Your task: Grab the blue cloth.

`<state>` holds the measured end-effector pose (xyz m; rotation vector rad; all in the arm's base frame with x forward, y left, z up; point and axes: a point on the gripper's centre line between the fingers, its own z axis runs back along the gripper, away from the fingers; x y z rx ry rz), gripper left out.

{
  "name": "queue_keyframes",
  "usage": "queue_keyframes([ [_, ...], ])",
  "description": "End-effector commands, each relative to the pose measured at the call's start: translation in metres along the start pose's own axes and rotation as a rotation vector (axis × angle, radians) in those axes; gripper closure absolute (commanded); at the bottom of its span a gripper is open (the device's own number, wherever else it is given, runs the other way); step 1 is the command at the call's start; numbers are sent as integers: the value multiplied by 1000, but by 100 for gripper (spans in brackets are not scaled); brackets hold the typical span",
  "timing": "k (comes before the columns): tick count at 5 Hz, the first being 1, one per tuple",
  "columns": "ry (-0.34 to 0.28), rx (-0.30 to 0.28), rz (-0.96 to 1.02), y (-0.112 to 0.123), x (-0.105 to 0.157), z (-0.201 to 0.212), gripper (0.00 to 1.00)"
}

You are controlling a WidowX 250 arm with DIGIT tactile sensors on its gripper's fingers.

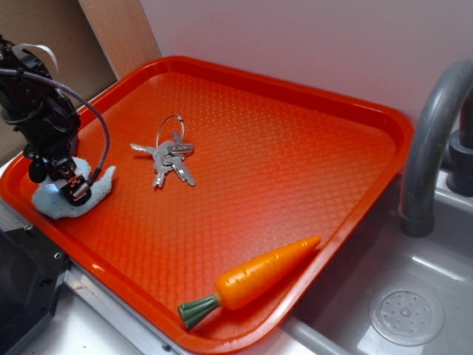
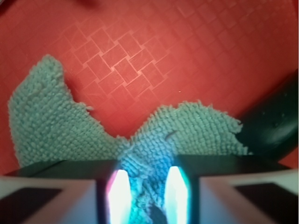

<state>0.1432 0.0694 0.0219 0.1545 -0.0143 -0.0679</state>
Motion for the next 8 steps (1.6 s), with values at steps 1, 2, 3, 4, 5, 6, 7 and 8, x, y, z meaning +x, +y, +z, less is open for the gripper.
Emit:
queue_keyframes([
  [1, -21, 10, 13, 8, -9, 7, 100],
  [2, -22, 9, 16, 8, -9, 9, 100],
  [3, -23, 10, 23, 10, -8, 10, 100],
  [4, -40, -46, 4, 5, -8, 26, 100],
  [5, -101, -62, -61, -5, -9, 60, 0],
  [6, -116, -11, -124, -18, -16, 65, 0],
  [7, -70, 21, -116, -15, -20, 48, 0],
  [8, -48, 9, -107, -14, -19, 43, 0],
])
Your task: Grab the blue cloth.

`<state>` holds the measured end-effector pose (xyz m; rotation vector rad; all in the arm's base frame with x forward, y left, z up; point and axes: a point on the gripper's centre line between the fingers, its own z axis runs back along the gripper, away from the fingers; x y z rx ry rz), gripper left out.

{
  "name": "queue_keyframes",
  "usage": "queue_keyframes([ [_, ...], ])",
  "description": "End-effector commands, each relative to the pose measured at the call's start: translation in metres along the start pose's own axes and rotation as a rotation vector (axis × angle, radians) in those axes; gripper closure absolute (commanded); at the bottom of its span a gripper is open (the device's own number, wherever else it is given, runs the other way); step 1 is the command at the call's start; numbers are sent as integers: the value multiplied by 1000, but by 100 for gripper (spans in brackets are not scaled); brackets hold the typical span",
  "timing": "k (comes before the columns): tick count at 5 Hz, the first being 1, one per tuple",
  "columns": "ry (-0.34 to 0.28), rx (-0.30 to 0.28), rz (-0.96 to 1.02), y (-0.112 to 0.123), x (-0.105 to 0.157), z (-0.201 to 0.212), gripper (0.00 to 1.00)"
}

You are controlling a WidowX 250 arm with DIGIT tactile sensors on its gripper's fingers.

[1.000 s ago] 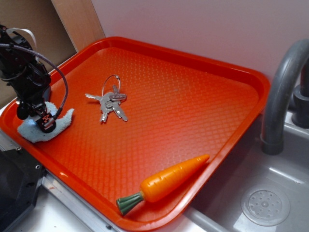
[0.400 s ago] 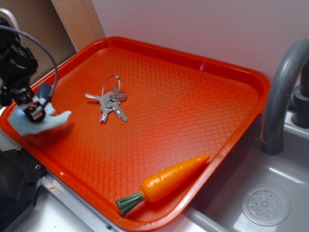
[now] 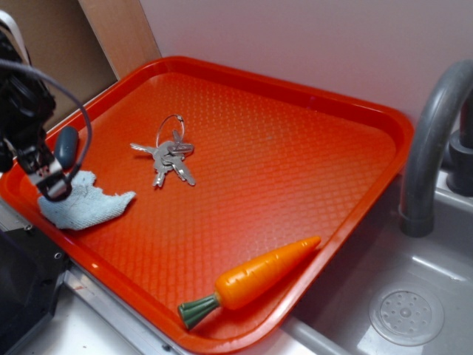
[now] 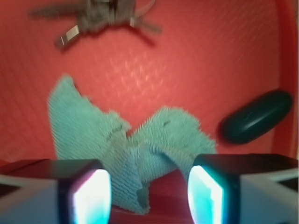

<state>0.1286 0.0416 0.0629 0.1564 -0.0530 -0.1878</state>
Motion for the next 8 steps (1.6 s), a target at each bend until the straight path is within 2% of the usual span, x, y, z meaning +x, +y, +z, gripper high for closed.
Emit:
queue_keyframes([
  [1, 25, 0, -17, 1, -12, -10, 0],
  [2, 40, -37, -22, -5, -18, -21, 0],
  [3, 34, -49, -22, -7, -18, -35, 0],
  [4, 25, -30, -8, -2, -9, -46, 0],
  [5, 26, -5, 34, 8, -1, -47, 100],
  [8, 0, 21, 68, 17, 0, -28, 100],
])
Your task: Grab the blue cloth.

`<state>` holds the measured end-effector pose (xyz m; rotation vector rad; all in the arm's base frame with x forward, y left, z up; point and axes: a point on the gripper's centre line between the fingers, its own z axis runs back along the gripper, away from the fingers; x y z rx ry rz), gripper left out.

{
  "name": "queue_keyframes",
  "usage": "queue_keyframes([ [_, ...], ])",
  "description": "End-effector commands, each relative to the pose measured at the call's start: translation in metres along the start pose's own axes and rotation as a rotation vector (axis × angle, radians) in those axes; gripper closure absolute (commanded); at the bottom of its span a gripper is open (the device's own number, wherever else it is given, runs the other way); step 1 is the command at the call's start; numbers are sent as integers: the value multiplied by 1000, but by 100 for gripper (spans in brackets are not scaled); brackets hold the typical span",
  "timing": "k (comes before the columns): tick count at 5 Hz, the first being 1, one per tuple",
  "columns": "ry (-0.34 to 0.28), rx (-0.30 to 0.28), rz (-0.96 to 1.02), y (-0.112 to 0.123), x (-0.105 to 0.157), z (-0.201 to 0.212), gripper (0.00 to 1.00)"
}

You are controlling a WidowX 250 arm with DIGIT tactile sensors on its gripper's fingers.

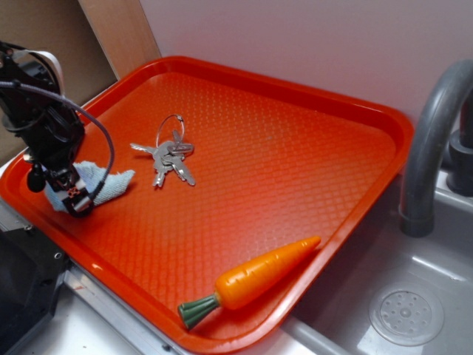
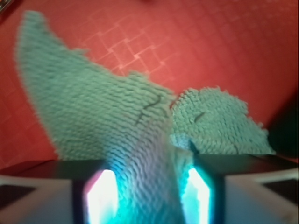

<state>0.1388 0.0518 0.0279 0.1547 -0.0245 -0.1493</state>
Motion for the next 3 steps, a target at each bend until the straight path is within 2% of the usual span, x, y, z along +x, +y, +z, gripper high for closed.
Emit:
queue_keyframes([
  [1, -49, 20, 32, 10, -6, 18, 100],
  [2, -51, 57, 38, 11, -6, 27, 100],
  [3, -86, 16, 87, 11, 5, 74, 100],
])
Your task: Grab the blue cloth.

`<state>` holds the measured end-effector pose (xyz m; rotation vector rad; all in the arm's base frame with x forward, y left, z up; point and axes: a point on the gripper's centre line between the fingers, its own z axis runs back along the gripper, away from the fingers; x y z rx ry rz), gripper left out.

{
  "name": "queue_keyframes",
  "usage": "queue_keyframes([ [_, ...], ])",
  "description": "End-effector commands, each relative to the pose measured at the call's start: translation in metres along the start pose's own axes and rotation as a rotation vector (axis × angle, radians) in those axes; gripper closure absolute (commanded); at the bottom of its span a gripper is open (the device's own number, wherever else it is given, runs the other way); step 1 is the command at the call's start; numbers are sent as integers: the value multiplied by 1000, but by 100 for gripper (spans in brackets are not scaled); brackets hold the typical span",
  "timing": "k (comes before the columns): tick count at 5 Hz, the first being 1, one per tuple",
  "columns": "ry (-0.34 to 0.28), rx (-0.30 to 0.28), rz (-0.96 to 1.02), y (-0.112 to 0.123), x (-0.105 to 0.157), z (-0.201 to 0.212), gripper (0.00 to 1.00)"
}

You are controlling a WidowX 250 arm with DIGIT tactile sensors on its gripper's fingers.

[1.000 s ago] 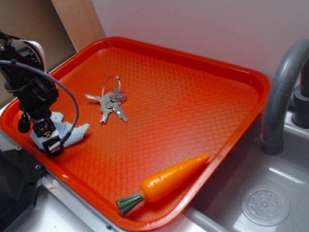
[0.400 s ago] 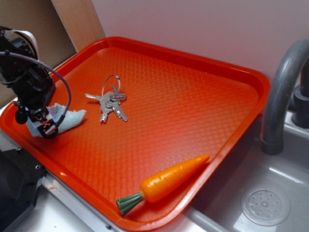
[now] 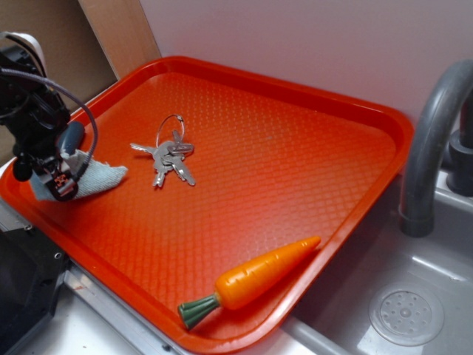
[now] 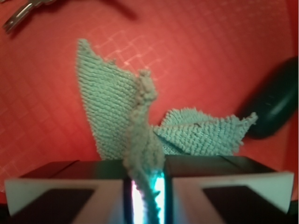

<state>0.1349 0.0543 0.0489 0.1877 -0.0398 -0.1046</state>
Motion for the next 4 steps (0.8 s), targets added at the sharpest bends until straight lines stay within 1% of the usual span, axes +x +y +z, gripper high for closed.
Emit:
queue_keyframes([
  [1, -73, -54, 106, -18, 48, 108, 100],
  [2, -100, -52, 132, -30, 67, 162, 100],
  [3, -100, -86, 169, -19, 69, 212, 100],
  [4, -81, -79, 152, -18, 66, 214, 100],
])
